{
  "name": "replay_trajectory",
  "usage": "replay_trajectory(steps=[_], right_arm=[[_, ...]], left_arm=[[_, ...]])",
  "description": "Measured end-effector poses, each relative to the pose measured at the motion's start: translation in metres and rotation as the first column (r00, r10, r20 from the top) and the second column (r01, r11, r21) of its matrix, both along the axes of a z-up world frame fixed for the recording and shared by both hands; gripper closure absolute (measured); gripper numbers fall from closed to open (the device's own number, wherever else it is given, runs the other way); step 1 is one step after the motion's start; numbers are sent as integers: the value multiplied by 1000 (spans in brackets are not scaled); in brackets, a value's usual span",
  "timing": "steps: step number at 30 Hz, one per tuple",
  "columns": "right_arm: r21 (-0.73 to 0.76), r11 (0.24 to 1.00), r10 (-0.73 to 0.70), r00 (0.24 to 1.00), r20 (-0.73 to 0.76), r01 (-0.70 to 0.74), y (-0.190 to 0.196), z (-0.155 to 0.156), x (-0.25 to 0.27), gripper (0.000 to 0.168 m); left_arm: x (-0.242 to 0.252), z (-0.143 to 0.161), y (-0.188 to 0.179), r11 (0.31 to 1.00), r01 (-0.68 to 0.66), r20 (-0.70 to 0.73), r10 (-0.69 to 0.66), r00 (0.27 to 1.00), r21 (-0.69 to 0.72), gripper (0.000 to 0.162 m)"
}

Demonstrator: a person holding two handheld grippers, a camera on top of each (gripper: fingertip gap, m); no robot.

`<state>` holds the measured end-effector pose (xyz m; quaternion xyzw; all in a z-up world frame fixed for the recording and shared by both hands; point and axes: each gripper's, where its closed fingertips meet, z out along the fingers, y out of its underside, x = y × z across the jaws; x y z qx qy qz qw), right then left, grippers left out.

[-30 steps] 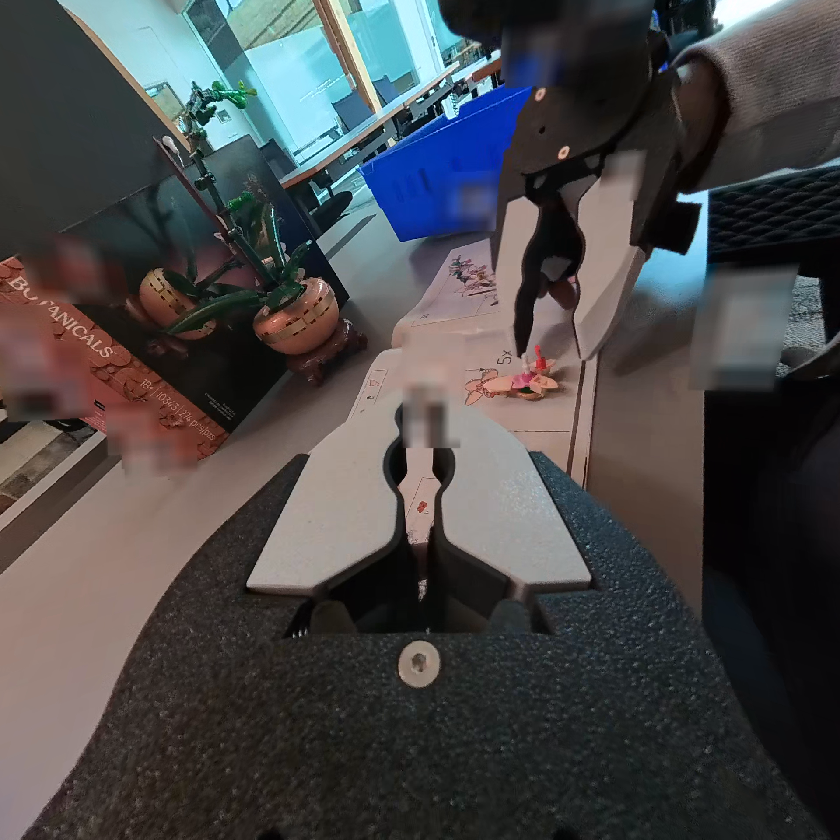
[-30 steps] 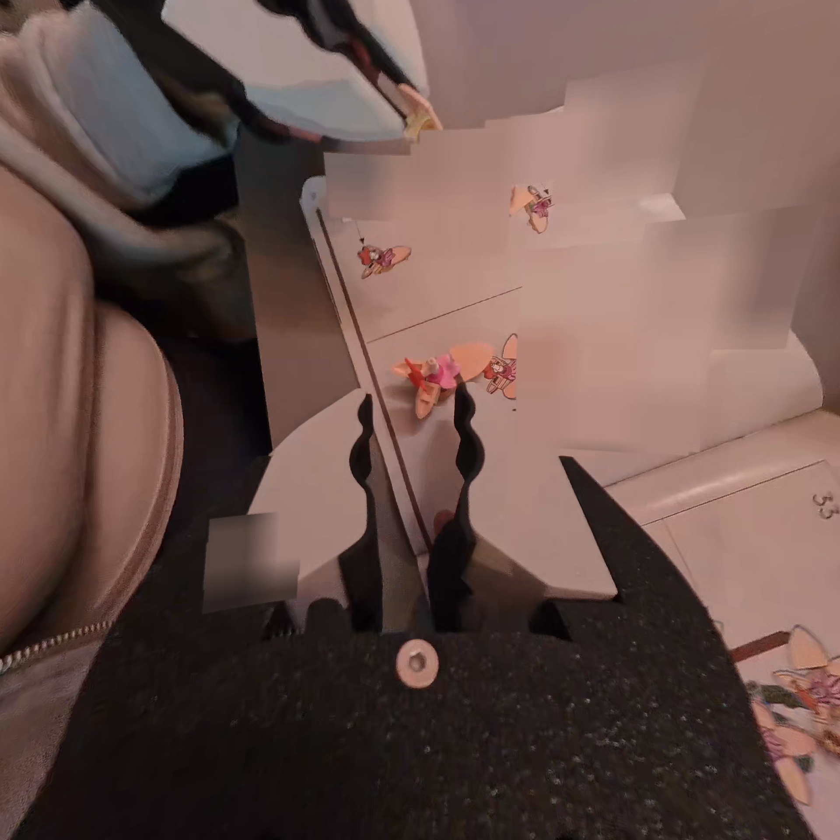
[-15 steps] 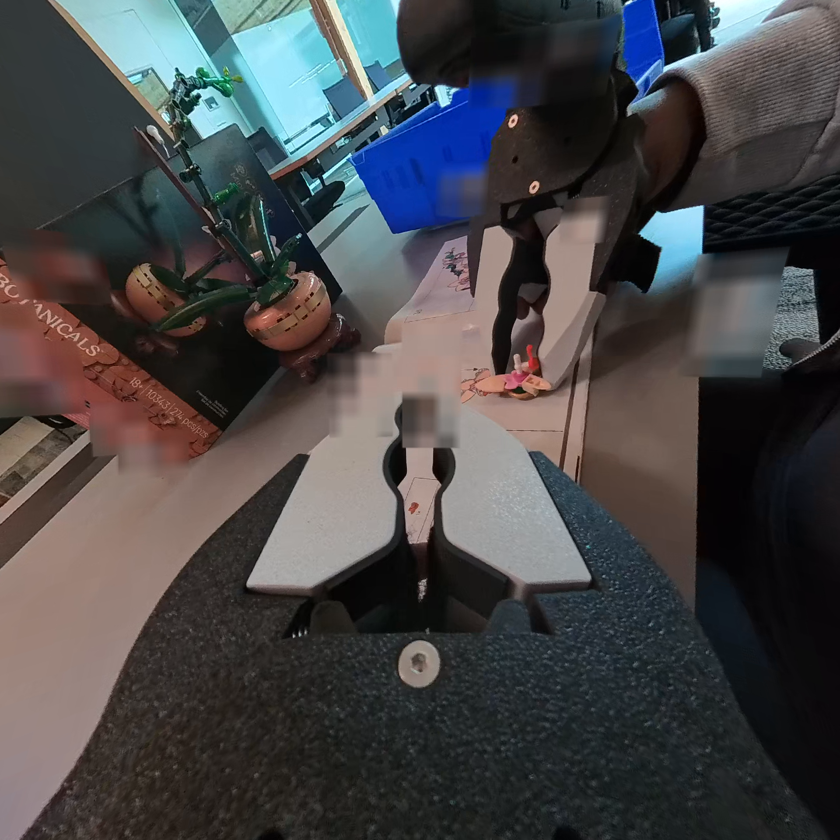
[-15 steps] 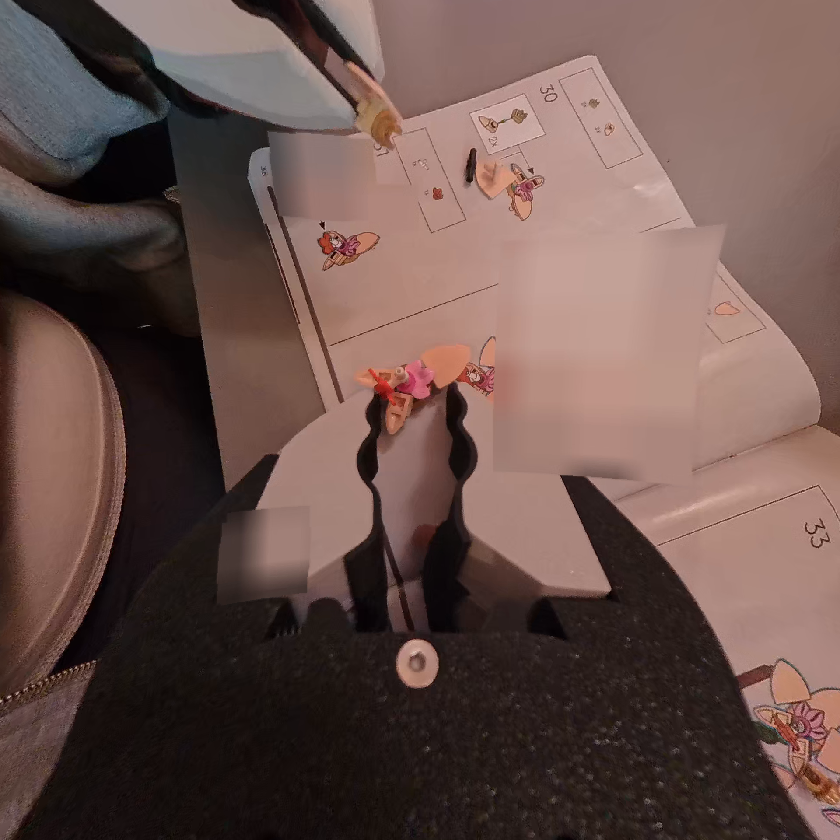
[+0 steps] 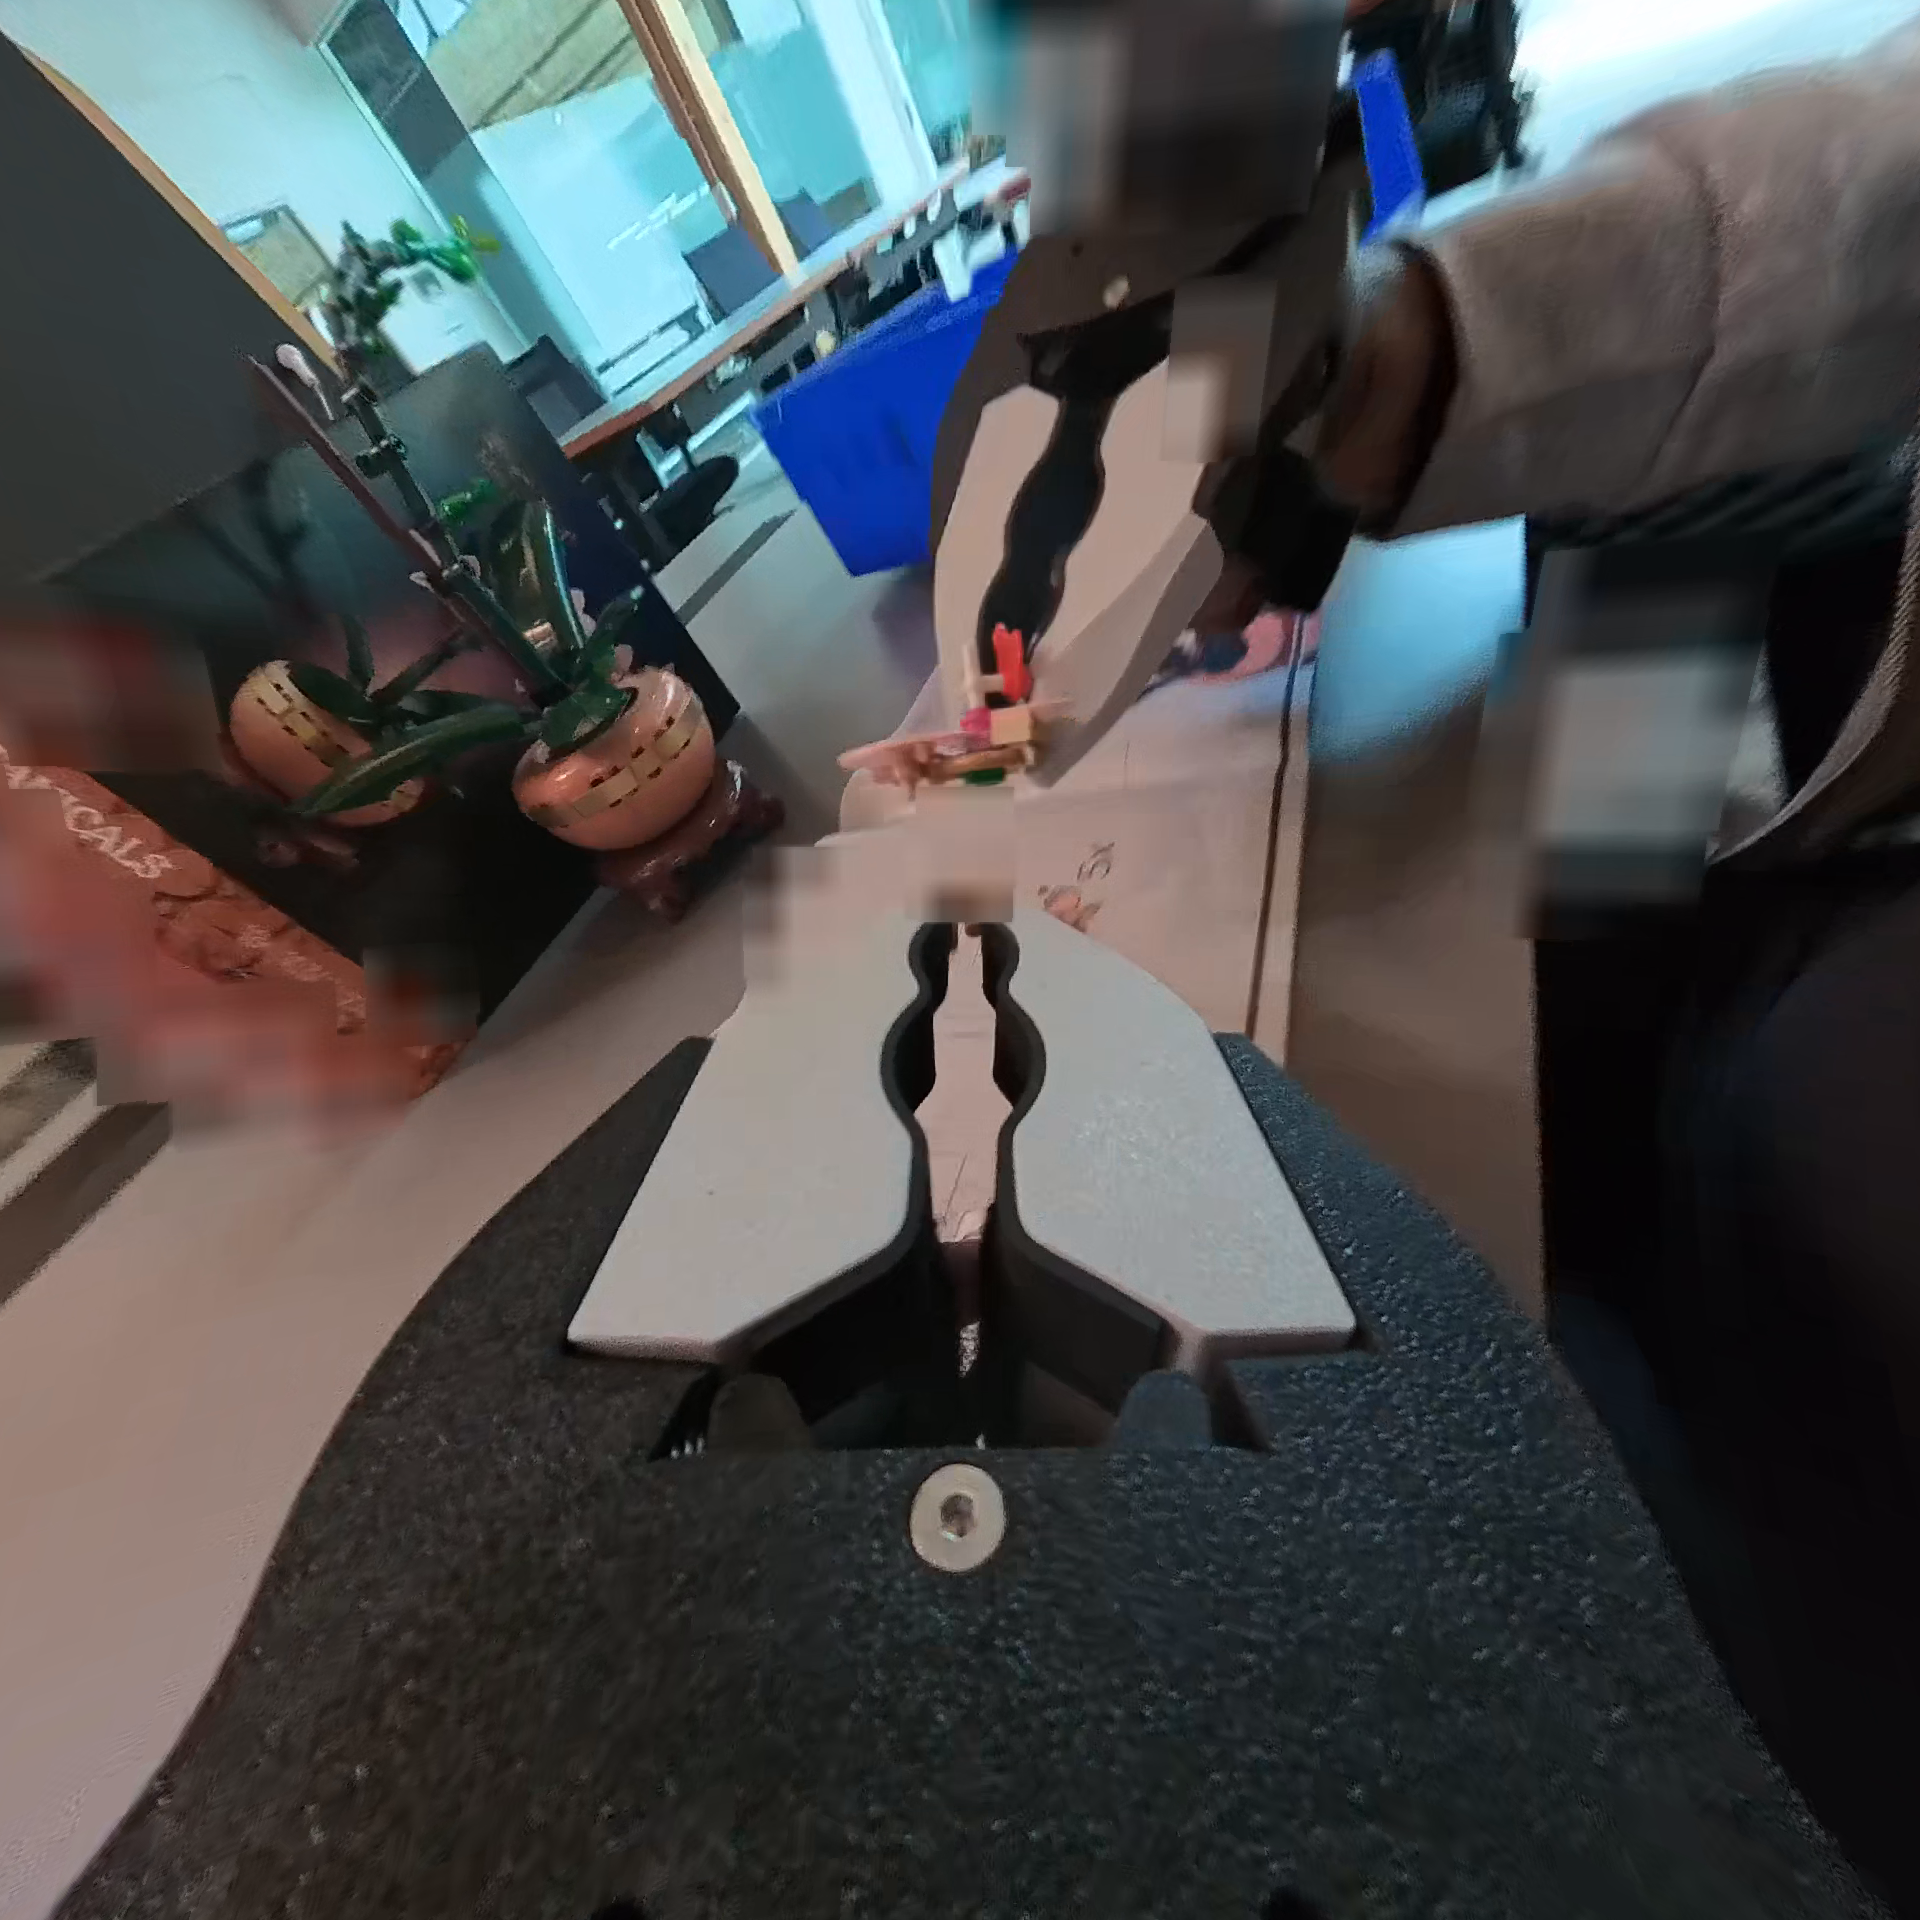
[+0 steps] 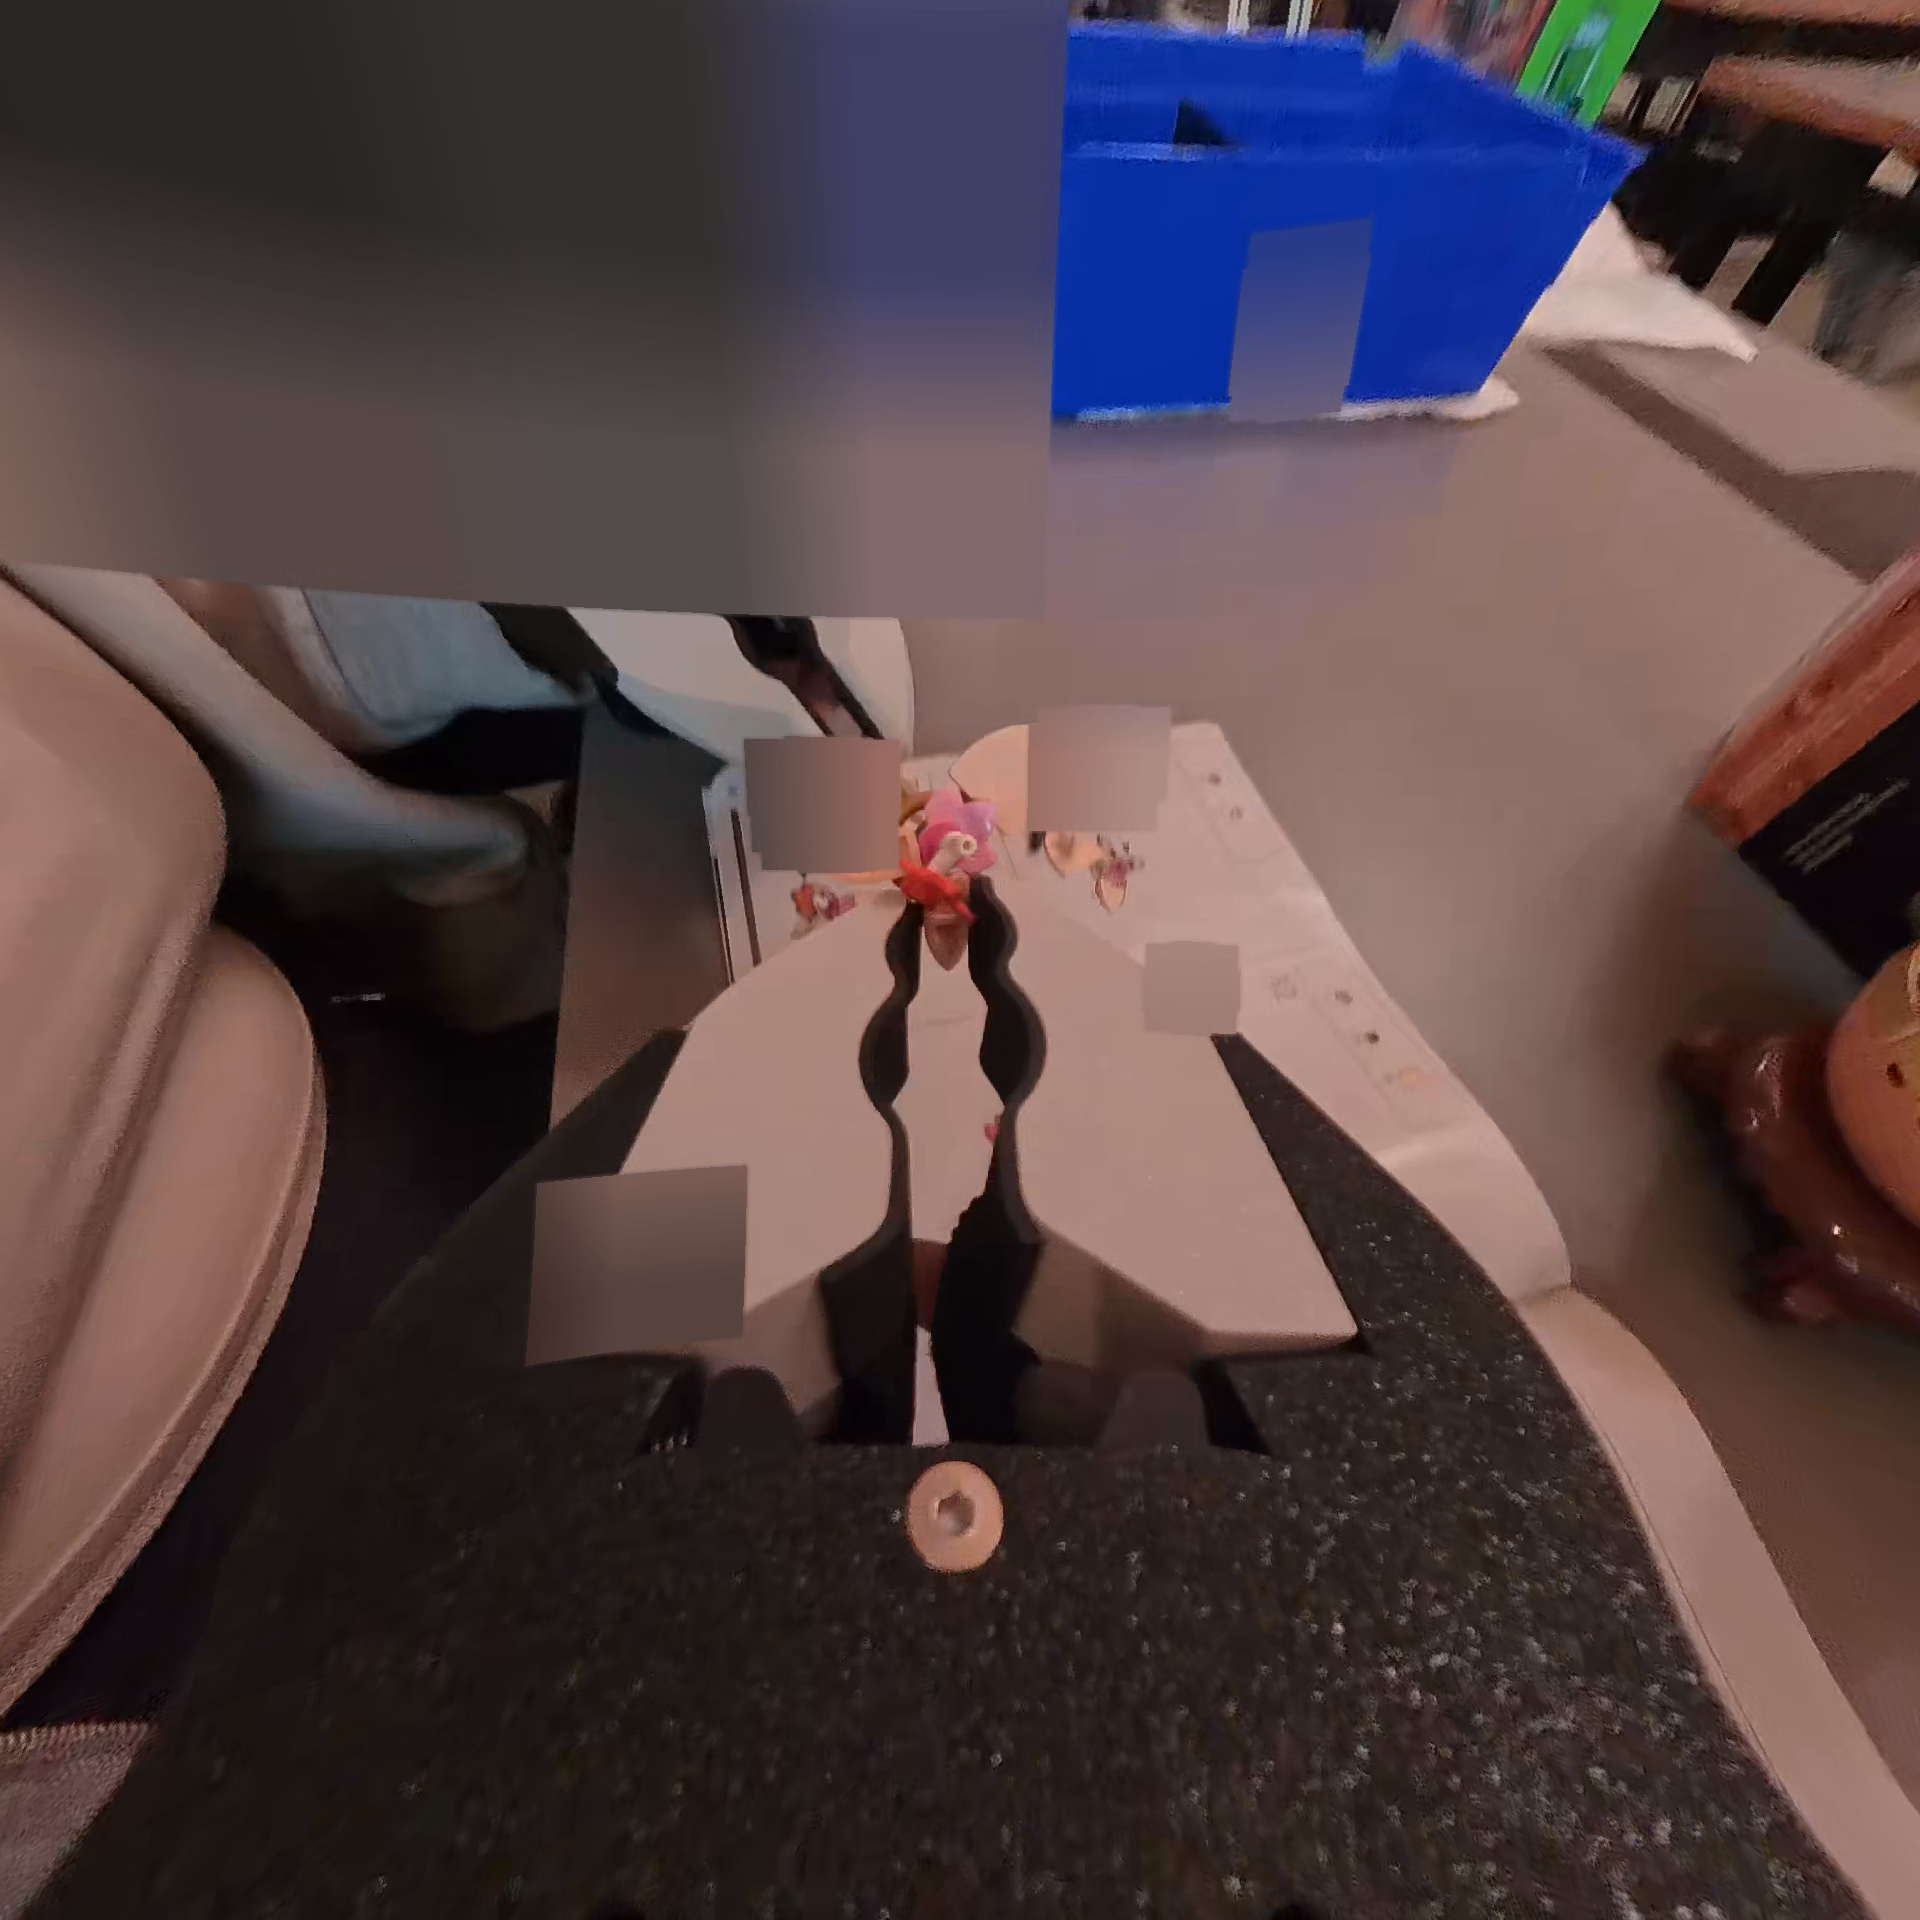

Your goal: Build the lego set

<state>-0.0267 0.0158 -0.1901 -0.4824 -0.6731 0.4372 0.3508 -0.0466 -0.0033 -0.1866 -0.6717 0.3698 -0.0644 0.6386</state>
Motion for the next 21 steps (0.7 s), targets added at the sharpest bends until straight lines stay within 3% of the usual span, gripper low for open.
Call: replay_trajectory(steps=[4, 10, 13, 17, 21], right_arm=[[-51, 998, 25, 1000, 5, -24, -8, 2, -3, 159], [-128, 992, 21, 1000, -4, -21, -8, -2, -3, 159], [-142, 989, 42, 997, 68, -32, -9, -7, 0, 159], [-94, 993, 87, 976, 198, -69, -7, -11, 4, 160], [-20, 993, 115, 928, 354, -115, -7, -25, 7, 159]], left_arm=[[1, 17, -3, 1000, 22, 188, -23, 982, 7, 157], [1, 10, -3, 997, 6, 53, -10, 999, 73, 157], [1, 15, -6, 965, 3, -180, 46, 982, 263, 157], [4, 3, -7, 897, 131, -601, 169, 781, 423, 157], [9, -3, -8, 849, 228, -710, 218, 669, 476, 157]])
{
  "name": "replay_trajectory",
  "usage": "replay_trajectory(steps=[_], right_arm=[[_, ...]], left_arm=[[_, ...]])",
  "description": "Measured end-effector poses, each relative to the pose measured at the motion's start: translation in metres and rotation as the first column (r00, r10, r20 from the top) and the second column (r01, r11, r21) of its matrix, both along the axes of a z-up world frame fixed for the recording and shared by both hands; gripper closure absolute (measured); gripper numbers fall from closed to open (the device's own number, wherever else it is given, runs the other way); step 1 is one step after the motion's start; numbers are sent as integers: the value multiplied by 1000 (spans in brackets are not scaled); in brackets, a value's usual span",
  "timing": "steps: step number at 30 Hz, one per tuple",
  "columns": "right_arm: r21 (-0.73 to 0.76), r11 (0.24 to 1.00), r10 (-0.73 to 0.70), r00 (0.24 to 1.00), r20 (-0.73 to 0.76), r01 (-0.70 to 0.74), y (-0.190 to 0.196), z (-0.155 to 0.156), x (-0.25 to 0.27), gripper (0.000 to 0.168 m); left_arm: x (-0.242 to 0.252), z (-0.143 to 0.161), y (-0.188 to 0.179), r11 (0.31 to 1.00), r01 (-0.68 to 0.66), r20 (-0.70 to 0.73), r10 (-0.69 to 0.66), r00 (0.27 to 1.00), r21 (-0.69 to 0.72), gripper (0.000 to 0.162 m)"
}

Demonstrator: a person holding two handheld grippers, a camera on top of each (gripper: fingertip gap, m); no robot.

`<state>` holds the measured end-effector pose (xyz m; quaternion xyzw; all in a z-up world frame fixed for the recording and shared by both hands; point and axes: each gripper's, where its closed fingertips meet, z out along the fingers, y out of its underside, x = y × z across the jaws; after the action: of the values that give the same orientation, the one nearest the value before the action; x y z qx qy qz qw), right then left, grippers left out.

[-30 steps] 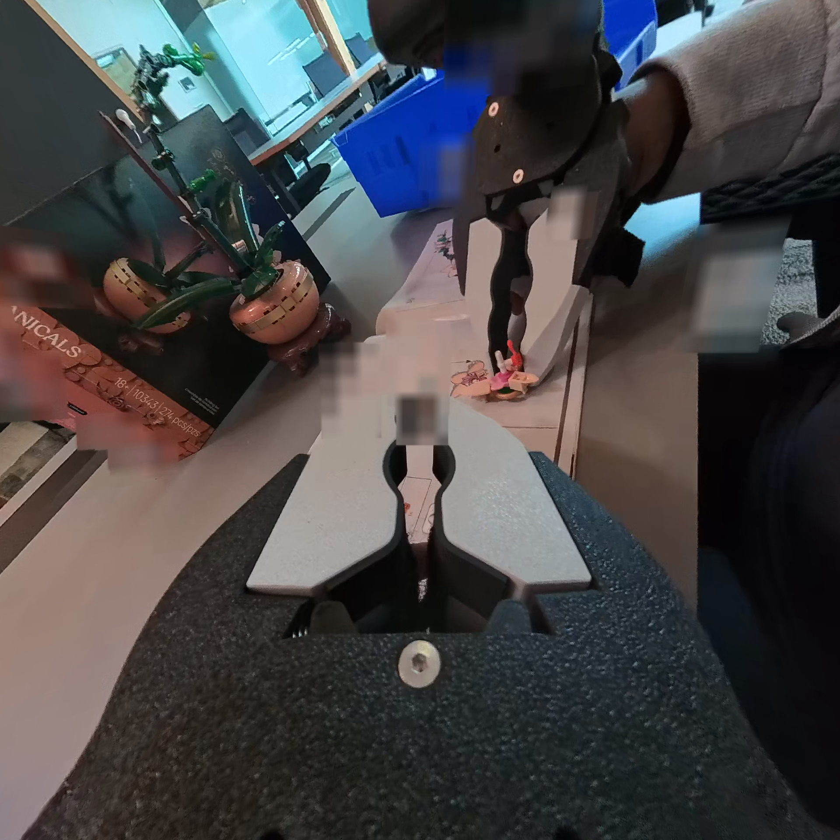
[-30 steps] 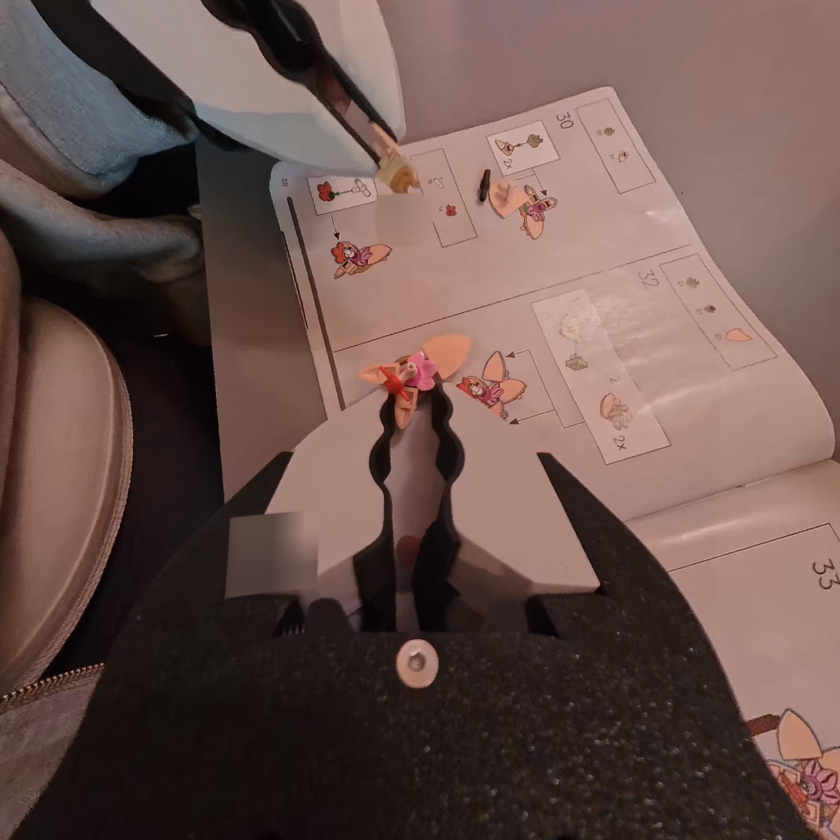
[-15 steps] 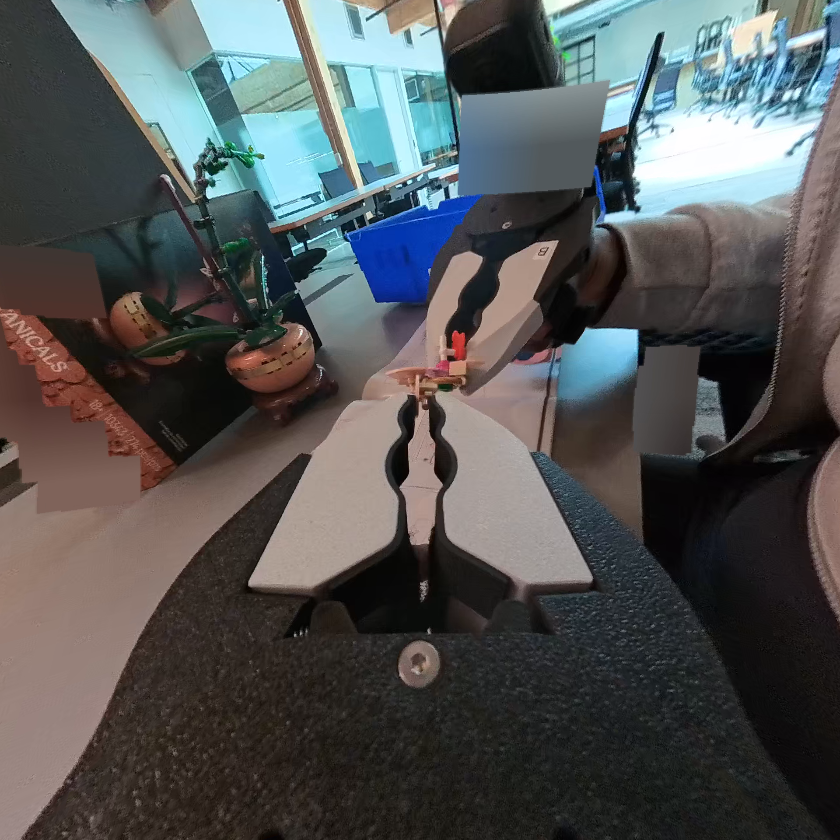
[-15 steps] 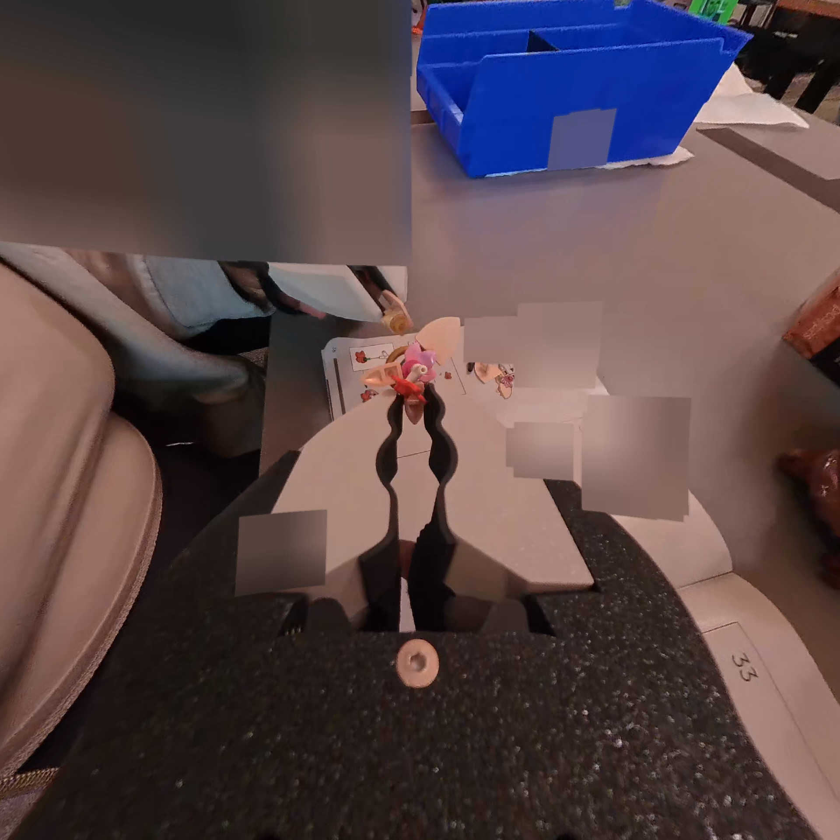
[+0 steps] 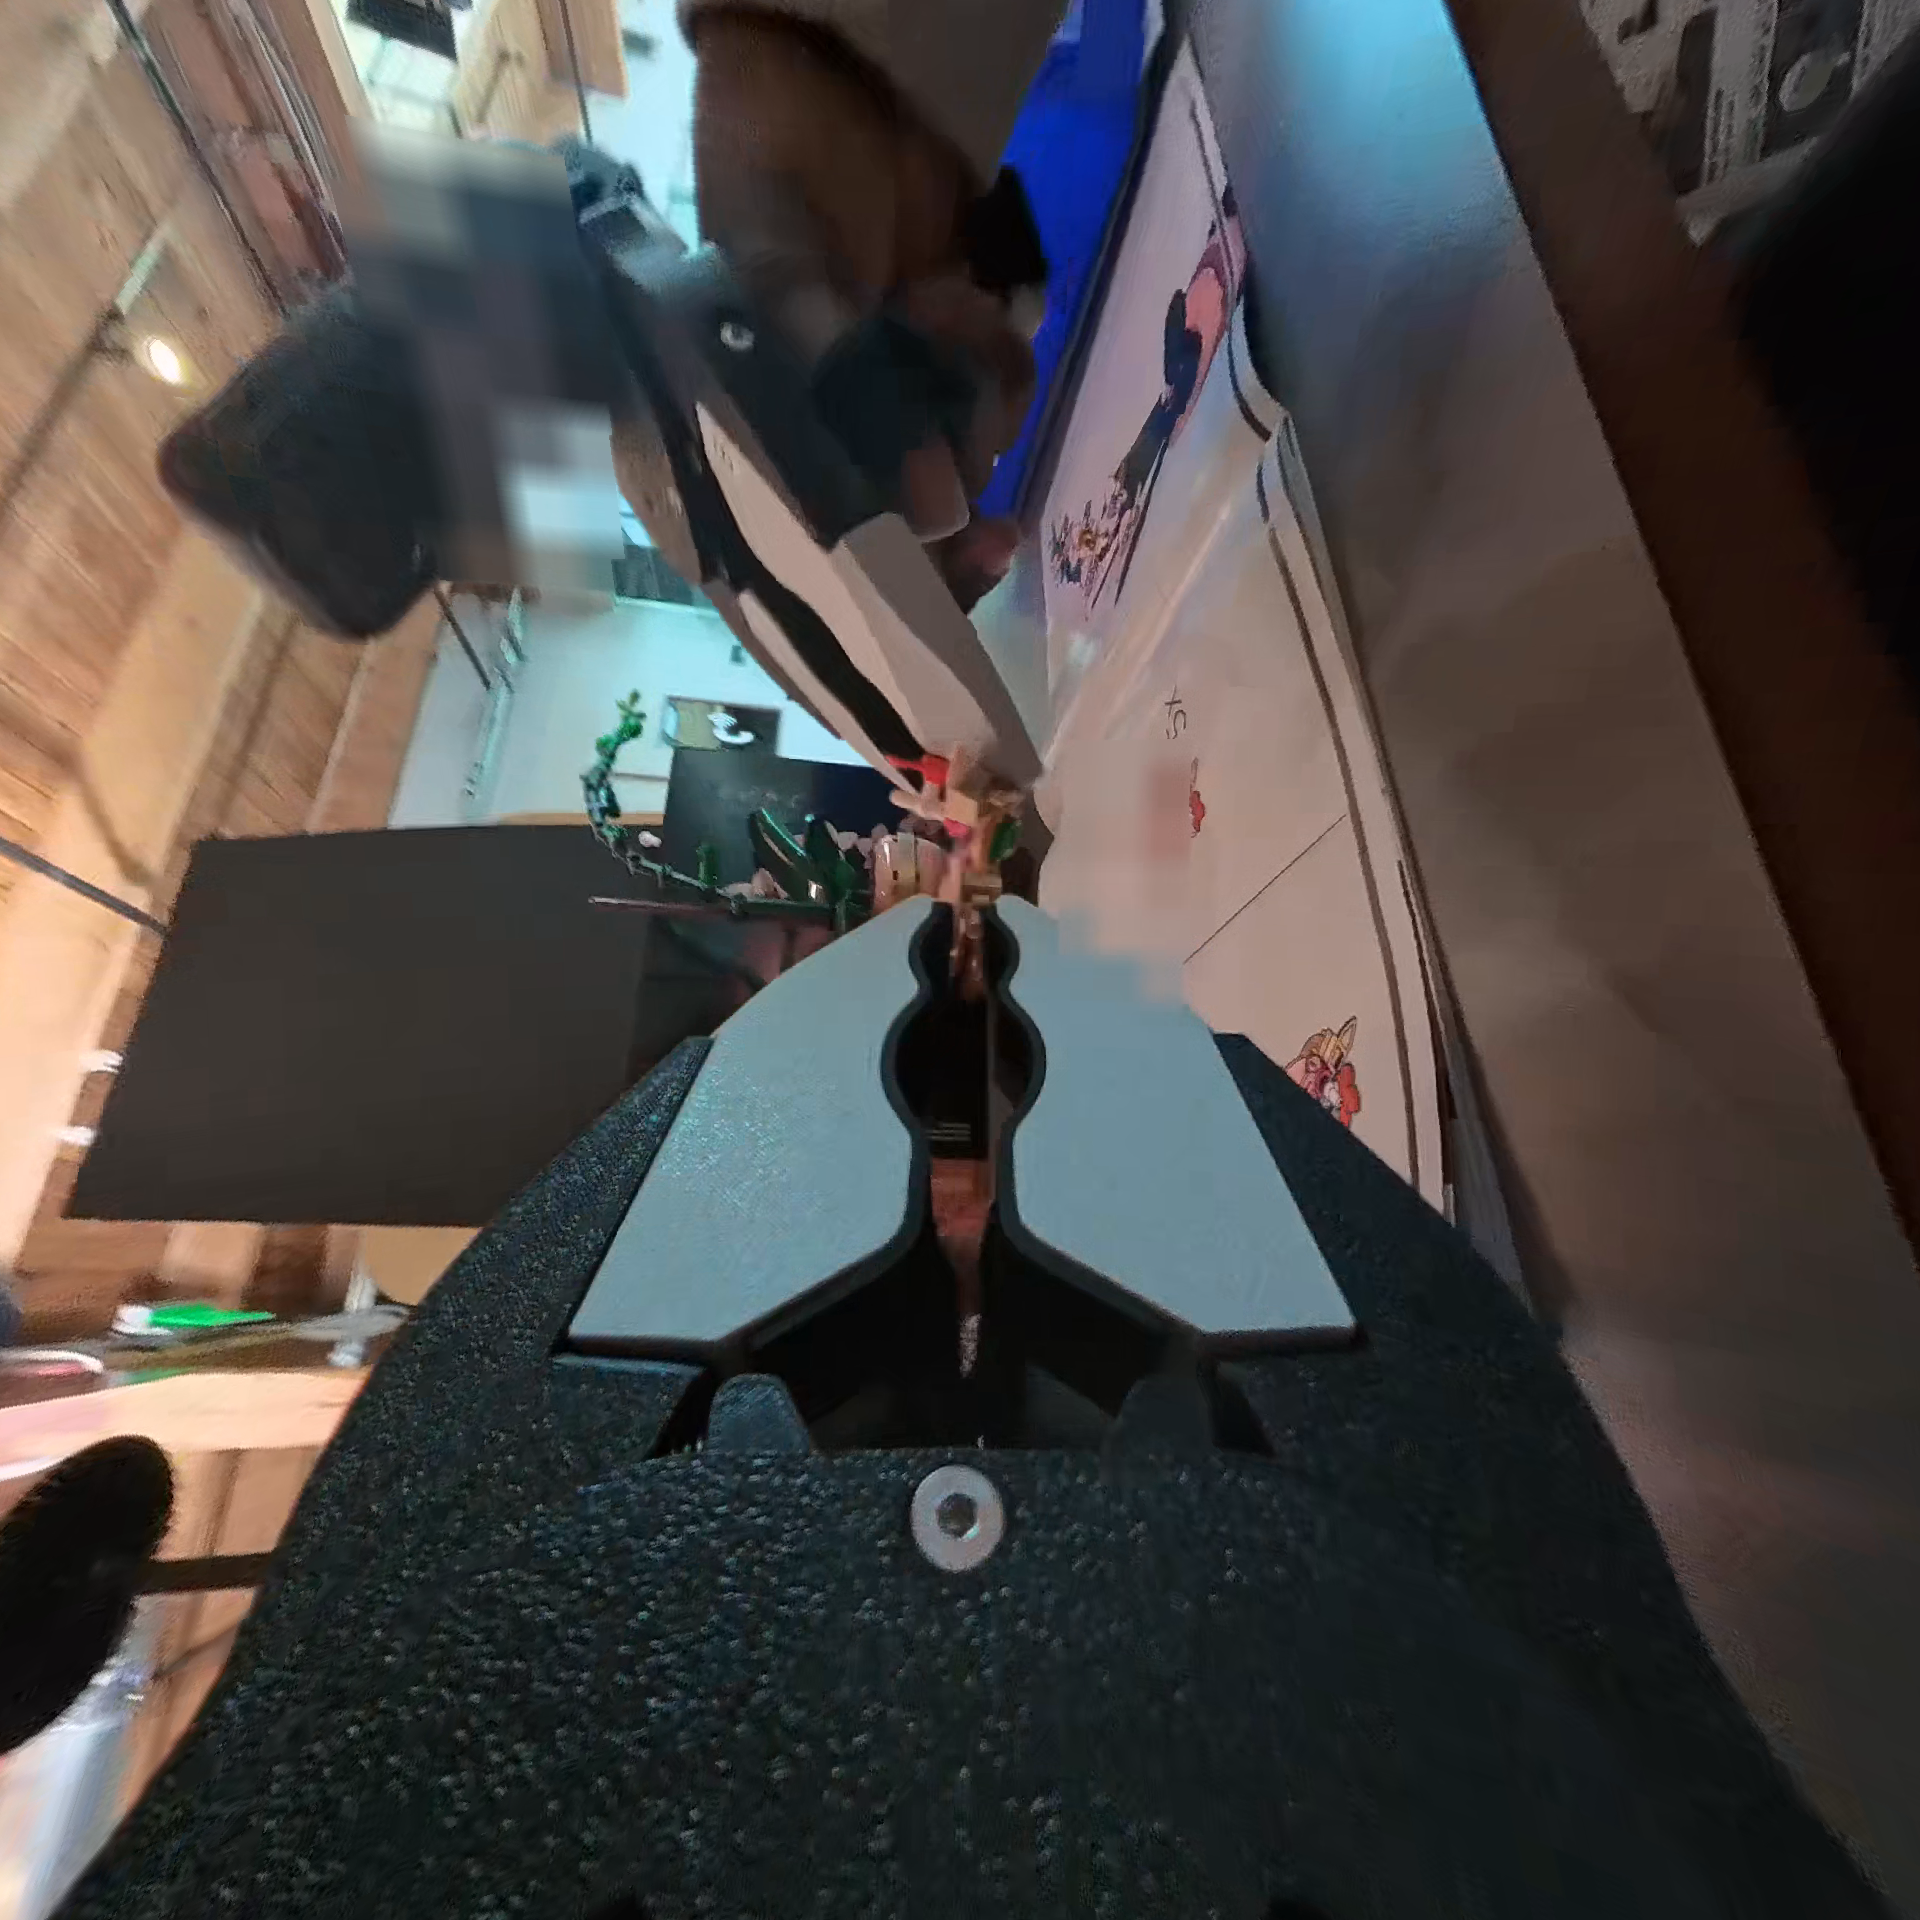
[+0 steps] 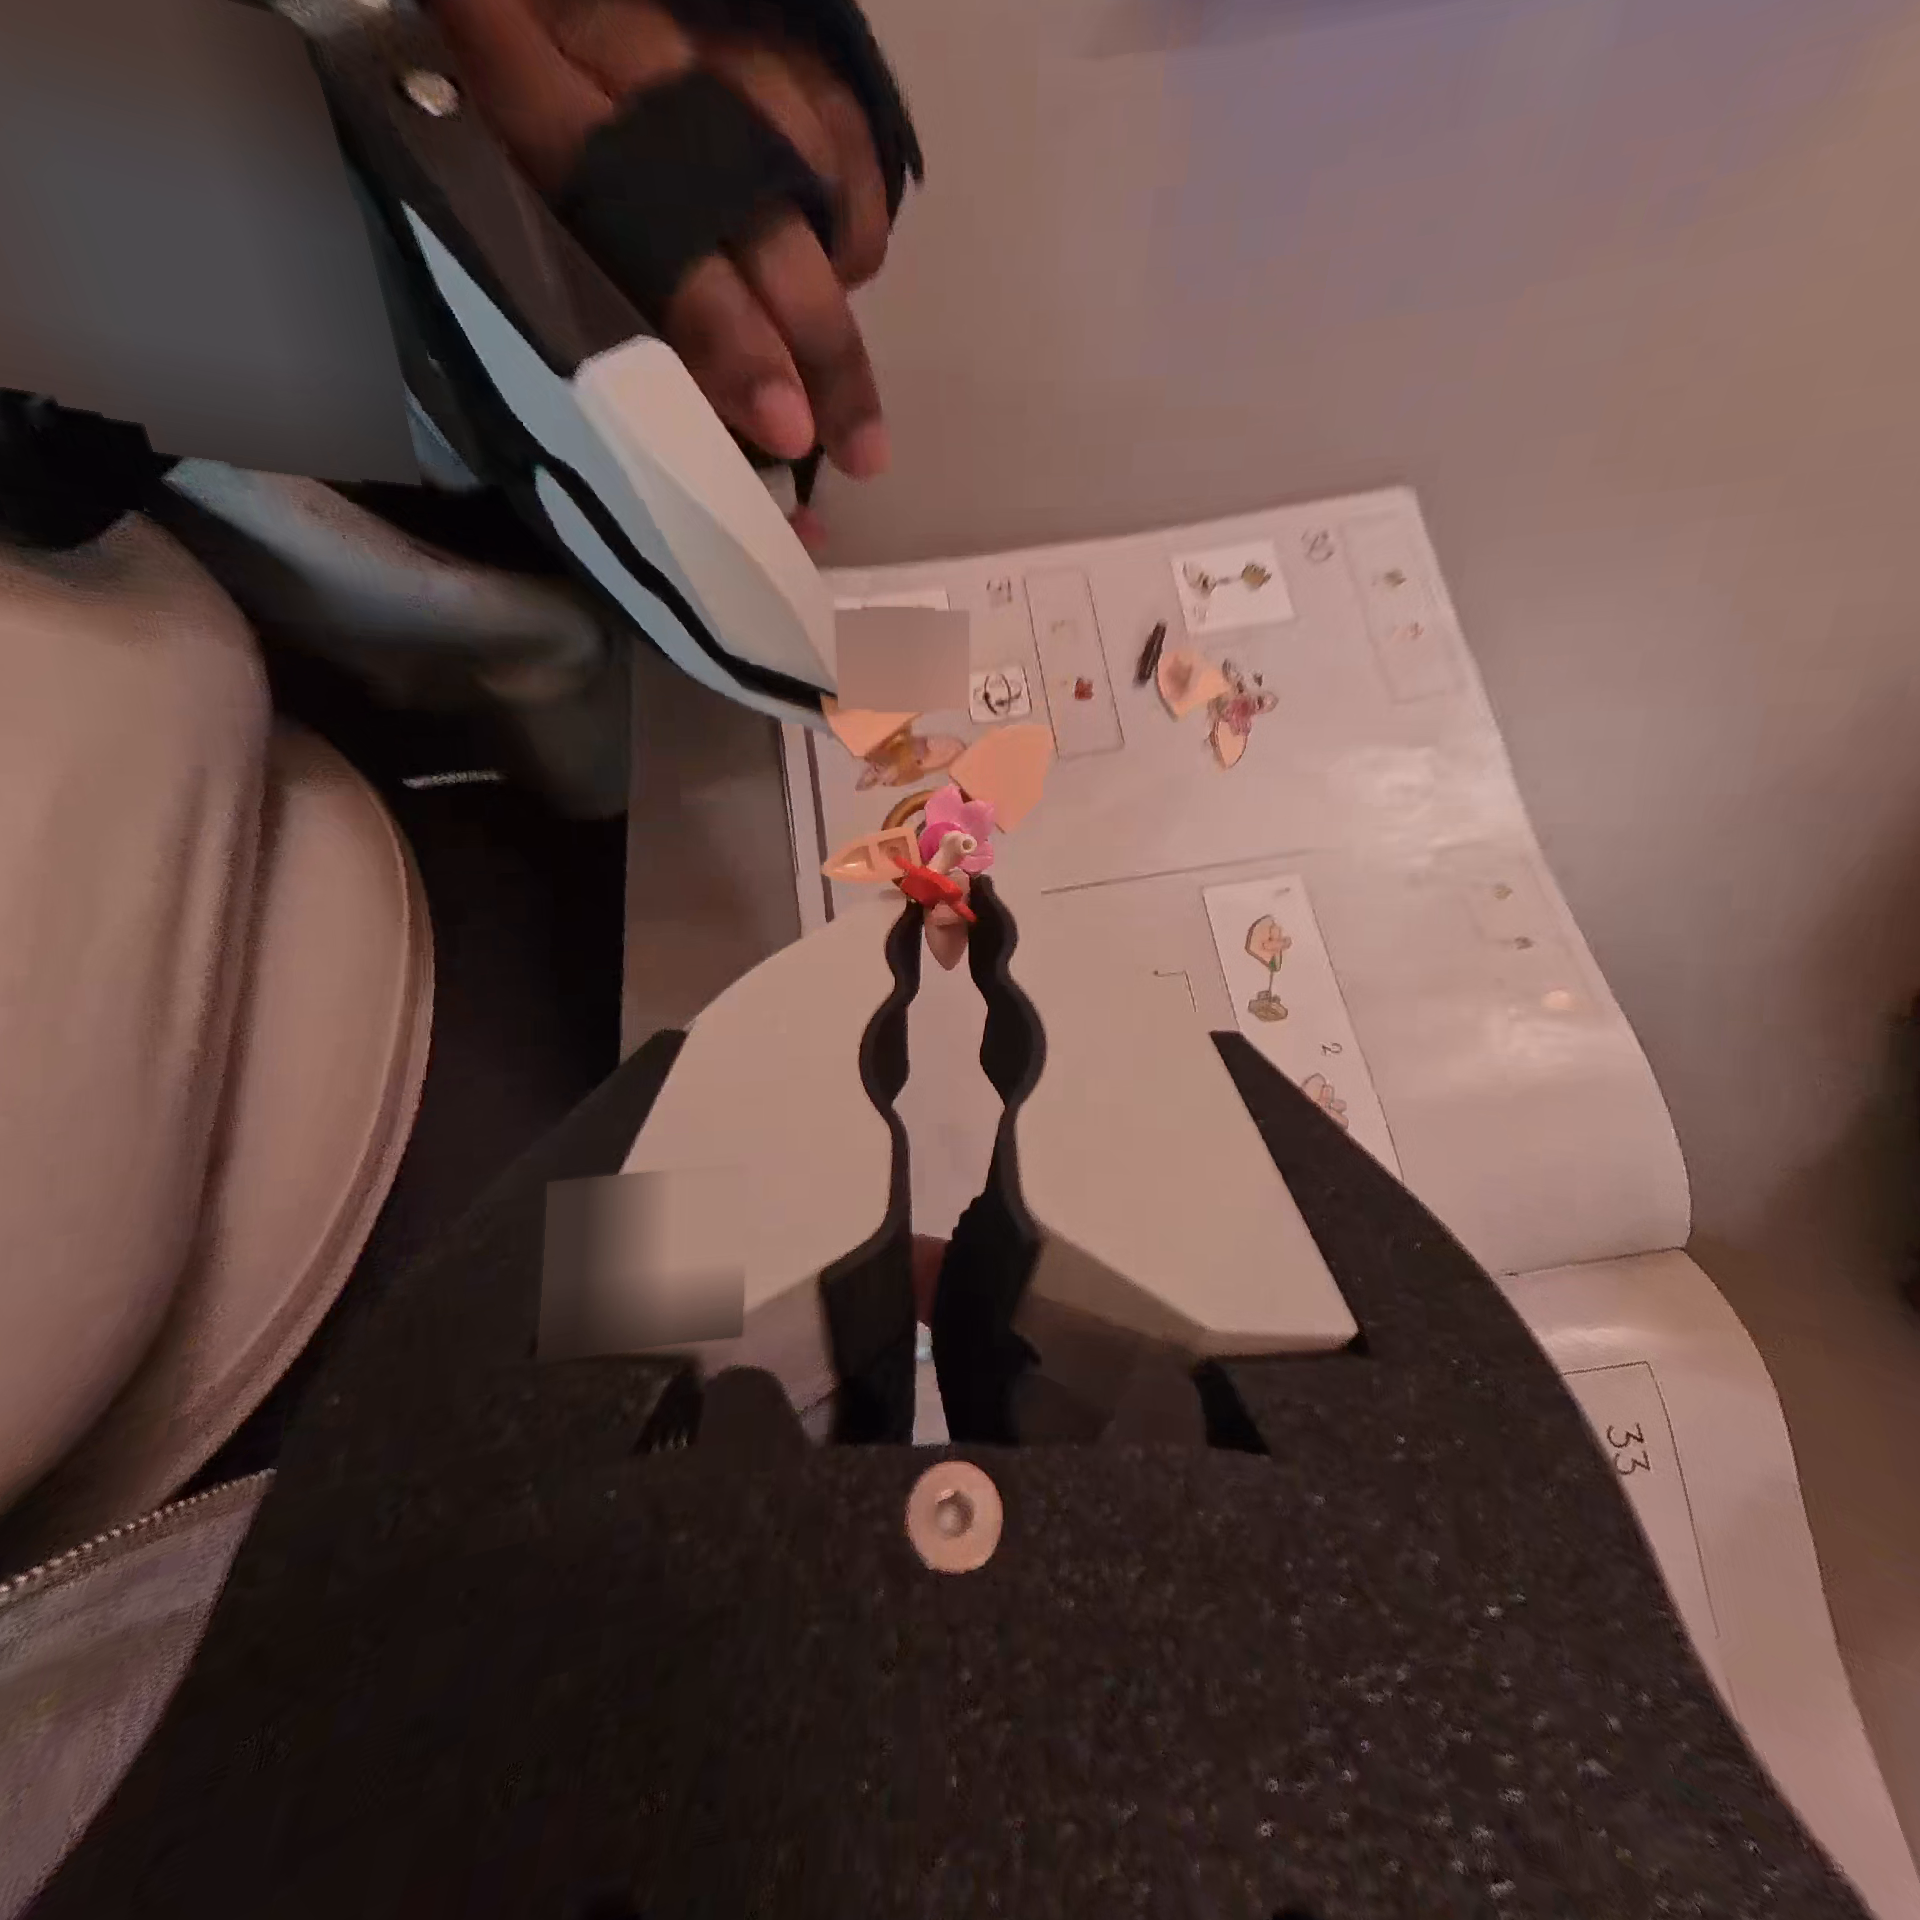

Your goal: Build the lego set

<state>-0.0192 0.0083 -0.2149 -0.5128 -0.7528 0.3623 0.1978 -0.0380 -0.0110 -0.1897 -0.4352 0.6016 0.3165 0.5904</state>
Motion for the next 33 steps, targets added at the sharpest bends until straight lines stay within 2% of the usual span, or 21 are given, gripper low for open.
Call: replay_trajectory(steps=[6, 19, 33], right_arm=[[-9, 999, 33, 999, 2, -33, -1, -6, -4, 160], [-42, 999, 19, 999, -38, -21, 0, -15, -6, 160], [-27, 1000, 9, 1000, -1, -9, -2, -34, -8, 160]], left_arm=[[-2, -8, 0, 1000, 15, -82, -14, 997, 16, 157], [-4, -18, 1, 999, 21, -25, -21, 999, -35, 157], [-3, -36, -1, 973, 61, 93, -41, 995, -224, 157]])
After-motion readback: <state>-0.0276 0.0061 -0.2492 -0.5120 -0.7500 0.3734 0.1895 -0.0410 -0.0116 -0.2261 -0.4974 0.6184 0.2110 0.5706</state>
